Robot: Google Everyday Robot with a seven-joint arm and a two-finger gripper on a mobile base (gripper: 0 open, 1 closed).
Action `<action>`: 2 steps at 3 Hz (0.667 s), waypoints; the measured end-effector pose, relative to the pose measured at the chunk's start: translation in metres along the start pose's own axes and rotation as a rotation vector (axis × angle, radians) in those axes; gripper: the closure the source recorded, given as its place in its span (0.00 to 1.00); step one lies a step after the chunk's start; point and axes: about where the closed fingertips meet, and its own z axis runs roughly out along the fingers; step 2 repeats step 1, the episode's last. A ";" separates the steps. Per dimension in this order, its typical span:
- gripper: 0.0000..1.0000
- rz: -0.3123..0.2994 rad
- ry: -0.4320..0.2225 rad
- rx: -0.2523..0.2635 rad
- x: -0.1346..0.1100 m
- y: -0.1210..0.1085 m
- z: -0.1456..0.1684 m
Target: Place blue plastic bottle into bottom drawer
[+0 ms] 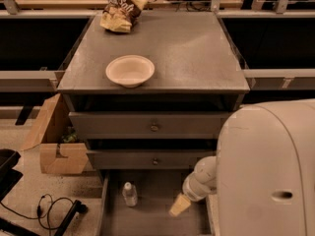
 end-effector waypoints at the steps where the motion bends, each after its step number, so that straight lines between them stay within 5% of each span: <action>1: 0.00 -0.006 0.046 0.056 0.039 0.025 -0.070; 2: 0.00 -0.006 0.046 0.056 0.039 0.025 -0.070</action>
Offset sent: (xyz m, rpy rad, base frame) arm 0.0000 0.0000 0.0000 0.0000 0.0000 0.0000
